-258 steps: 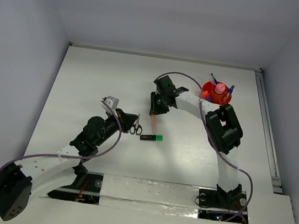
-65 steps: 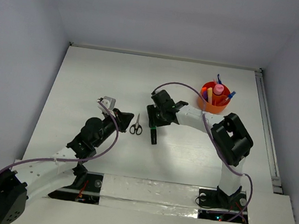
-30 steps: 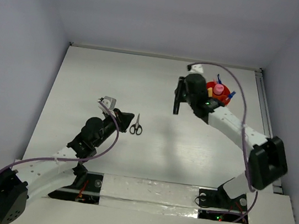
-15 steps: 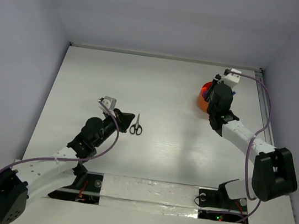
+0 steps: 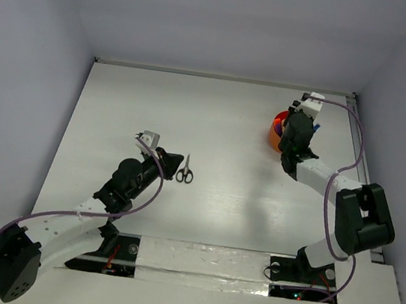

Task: Sort the stationery into containers
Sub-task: Place the pen in the storage box.

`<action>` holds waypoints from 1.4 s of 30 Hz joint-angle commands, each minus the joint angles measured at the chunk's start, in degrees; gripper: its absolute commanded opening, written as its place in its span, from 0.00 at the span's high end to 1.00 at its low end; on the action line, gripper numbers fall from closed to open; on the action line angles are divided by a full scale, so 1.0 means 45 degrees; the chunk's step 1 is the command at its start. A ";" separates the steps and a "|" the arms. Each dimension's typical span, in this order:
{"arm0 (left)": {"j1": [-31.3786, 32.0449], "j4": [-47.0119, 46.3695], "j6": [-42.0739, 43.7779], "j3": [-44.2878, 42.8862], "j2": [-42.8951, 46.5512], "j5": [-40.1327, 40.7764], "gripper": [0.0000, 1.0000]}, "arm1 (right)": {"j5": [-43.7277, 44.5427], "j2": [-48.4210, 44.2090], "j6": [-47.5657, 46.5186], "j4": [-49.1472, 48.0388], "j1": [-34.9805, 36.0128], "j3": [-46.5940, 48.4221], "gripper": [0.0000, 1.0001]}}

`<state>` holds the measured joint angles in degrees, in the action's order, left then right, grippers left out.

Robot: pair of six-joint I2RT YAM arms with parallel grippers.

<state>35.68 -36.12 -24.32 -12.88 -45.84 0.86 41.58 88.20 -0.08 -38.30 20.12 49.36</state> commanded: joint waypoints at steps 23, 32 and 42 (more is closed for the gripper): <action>0.0098 -0.0880 -0.0104 -0.0164 0.0070 -0.0133 0.97 | 0.0858 -0.1104 0.1032 -0.0845 -0.0057 -0.2161 0.89; 0.0098 -0.0880 -0.0143 -0.0164 0.0090 -0.0524 0.97 | -0.1192 -0.1749 0.2399 0.1187 -0.0057 -0.2278 0.75; 0.0098 -0.0919 -0.0163 -0.0125 0.0207 -0.0582 0.97 | -0.2443 -0.2081 0.3591 0.3764 -0.0057 -0.1946 0.75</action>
<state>35.68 -37.08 -24.60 -12.88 -45.91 -0.99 33.23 80.77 13.19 -25.50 19.94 39.48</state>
